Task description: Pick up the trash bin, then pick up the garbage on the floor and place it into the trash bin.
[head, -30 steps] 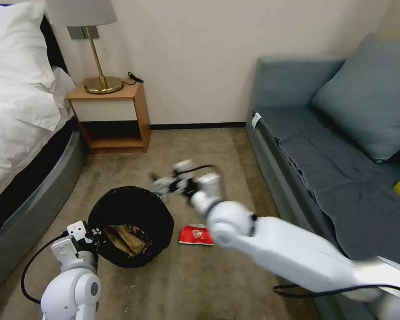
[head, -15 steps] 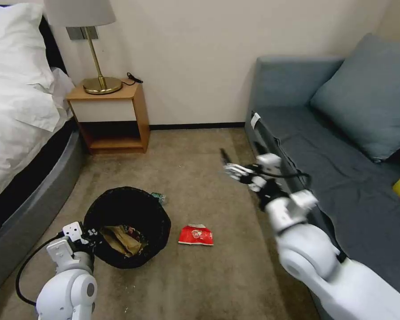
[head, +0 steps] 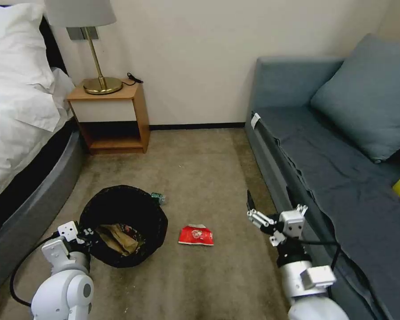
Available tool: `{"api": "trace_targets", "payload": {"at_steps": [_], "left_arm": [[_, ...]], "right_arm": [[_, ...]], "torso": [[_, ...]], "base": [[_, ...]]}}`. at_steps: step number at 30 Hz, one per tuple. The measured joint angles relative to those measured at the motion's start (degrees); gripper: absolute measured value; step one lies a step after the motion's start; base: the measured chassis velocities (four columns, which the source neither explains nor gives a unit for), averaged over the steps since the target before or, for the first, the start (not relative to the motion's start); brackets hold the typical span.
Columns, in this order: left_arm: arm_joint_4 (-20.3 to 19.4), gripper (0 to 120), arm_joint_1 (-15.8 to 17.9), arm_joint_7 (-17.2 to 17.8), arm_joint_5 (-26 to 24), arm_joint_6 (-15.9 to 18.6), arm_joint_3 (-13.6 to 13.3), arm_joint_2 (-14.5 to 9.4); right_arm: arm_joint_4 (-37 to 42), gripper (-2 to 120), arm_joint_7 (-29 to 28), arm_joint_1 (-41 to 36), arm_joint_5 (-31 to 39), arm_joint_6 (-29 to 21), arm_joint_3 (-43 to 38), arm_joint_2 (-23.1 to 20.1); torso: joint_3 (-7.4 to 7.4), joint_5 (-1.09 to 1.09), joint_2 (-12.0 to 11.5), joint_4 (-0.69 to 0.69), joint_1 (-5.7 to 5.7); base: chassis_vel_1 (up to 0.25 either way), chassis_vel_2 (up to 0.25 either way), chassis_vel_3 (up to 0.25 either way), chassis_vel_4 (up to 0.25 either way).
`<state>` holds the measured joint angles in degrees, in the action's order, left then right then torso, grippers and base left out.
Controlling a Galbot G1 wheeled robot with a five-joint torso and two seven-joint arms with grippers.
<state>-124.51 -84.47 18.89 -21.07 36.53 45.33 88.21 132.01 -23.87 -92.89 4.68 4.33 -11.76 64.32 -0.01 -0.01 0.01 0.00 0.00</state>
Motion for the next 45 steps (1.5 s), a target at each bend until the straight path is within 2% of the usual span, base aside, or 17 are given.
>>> {"api": "trace_targets", "payload": {"at_steps": [10,21,27,32,35,36,40,41,43,45], "left_arm": [[-0.50,3,-0.44,0.00,-0.03,-0.15,0.14,0.34],[-0.29,3,-0.49,0.00,0.02,-0.34,0.11,0.60],[0.00,3,-0.26,0.01,0.06,-0.37,0.02,0.67],[0.06,3,-0.25,0.02,0.09,-0.39,0.08,0.67],[0.03,3,-0.38,0.02,0.07,-0.49,0.23,0.67],[0.03,3,-0.38,0.02,0.07,-0.49,0.23,0.67],[-0.01,3,-0.64,0.01,0.07,-0.84,0.54,0.91],[-0.01,3,-0.64,0.01,0.07,-0.84,0.54,0.91],[-0.14,3,-0.82,0.01,0.11,-1.03,0.59,1.03],[-0.37,3,-0.93,0.00,0.13,-1.05,0.80,1.07]], "right_arm": [[-1.23,100,0.78,1.33,0.17,0.90,0.95,-0.24],[-2.24,100,0.86,3.00,0.74,0.57,1.49,-1.16],[-3.99,100,1.77,7.85,3.27,-1.05,2.57,-4.08],[-9.20,100,3.14,16.20,8.88,-1.81,5.96,-8.03],[-18.49,100,6.23,29.08,15.45,-0.98,11.61,-11.66],[-18.49,100,6.23,29.08,15.45,-0.98,11.61,-11.66],[-28.32,100,10.14,48.68,26.21,-2.11,27.13,-14.43],[-28.32,100,10.14,48.68,26.21,-2.11,27.13,-14.43],[-33.45,100,13.23,57.73,28.41,-1.97,36.09,-14.66],[-37.35,100,16.39,62.59,29.44,-1.85,42.80,-14.56]], "torso": [[0.00,0.01,0.00,0.00,0.00],[0.01,0.01,-0.01,0.00,0.00],[0.02,0.01,-0.02,0.00,0.01],[0.01,0.02,-0.01,-0.02,0.00],[0.01,0.02,-0.02,-0.02,0.00],[0.01,0.02,-0.02,-0.02,0.00],[0.02,0.04,-0.02,0.02,0.01],[0.02,0.04,-0.02,0.02,0.01],[0.01,-0.04,-0.01,0.03,0.00],[0.02,0.03,-0.02,0.02,0.01]], "base": [[-0.022,0.013,0.019,-0.012],[-0.159,0.137,0.150,-0.155],[-0.072,0.082,0.080,-0.069],[0.000,0.000,0.000,0.000],[0.000,0.000,0.000,0.000],[0.000,0.000,0.000,0.000],[0.000,0.000,0.000,0.000],[0.000,0.000,0.000,0.000],[0.000,0.000,0.000,0.000],[0.000,0.000,0.000,0.000]]}}
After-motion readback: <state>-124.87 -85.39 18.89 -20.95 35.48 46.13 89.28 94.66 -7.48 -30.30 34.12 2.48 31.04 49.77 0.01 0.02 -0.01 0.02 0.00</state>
